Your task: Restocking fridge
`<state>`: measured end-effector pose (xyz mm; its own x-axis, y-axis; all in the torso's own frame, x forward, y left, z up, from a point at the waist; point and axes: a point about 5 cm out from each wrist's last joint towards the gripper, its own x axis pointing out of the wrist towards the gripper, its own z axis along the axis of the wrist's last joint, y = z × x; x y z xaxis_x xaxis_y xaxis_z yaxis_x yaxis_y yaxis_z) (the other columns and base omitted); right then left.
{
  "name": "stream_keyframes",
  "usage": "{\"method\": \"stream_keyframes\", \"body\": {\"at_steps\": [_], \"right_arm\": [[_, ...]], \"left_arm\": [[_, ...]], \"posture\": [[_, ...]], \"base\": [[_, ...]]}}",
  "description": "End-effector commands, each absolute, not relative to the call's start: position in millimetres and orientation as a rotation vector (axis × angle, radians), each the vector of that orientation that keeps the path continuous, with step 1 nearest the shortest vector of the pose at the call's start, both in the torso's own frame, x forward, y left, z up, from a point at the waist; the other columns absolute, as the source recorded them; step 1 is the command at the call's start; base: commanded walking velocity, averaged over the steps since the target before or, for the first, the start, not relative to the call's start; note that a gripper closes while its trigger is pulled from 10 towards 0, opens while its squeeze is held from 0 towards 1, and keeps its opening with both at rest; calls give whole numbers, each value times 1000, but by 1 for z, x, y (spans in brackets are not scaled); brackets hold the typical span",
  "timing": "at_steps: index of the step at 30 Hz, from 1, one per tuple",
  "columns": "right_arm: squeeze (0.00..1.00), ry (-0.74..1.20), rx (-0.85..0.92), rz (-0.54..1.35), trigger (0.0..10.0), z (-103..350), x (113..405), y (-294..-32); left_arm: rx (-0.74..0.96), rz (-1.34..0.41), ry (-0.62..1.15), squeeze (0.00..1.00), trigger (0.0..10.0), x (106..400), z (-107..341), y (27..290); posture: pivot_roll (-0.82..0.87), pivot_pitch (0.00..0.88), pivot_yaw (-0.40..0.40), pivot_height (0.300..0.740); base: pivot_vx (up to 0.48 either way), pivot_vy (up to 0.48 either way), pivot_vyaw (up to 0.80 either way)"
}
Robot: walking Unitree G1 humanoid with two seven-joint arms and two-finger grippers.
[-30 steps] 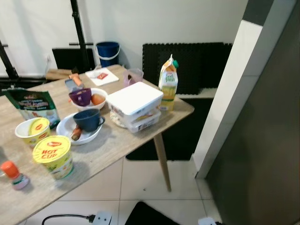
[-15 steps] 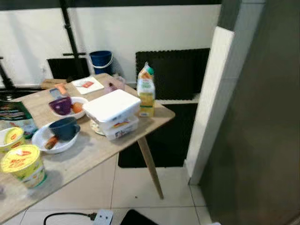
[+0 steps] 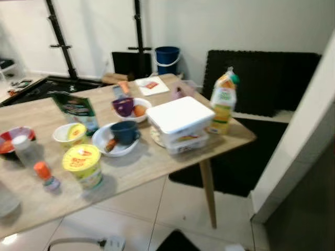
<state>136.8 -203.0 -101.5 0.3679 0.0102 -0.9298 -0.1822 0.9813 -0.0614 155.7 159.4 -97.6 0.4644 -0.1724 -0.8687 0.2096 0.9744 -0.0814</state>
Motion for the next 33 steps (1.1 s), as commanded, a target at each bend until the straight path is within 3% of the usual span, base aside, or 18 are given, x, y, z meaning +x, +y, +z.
{"method": "stream_keyframes", "body": {"at_steps": [1, 5, 22, 33], "right_arm": [[0, 1194, -165, 112, 10000, -101, 135, -208], [0, 1193, -171, 110, 10000, -101, 136, -208], [0, 1200, -179, 108, 10000, -102, 133, -209], [0, 1198, -181, 118, 10000, -102, 133, -209]], "left_arm": [[35, -235, 1088, 0, 10000, 149, -100, 159], [36, -236, 1087, 0, 10000, 149, -100, 159], [39, -252, 1093, 0, 10000, 147, -101, 158], [35, -249, 1091, 0, 10000, 147, -101, 158]], "posture": [[-29, 3, 4, 740], [-29, 3, 4, 740], [-30, 10, 4, 740], [-30, 13, 3, 740]], "base": [[0, 0, 800], [0, 0, 727], [0, 0, 0], [0, 0, 735]]}}
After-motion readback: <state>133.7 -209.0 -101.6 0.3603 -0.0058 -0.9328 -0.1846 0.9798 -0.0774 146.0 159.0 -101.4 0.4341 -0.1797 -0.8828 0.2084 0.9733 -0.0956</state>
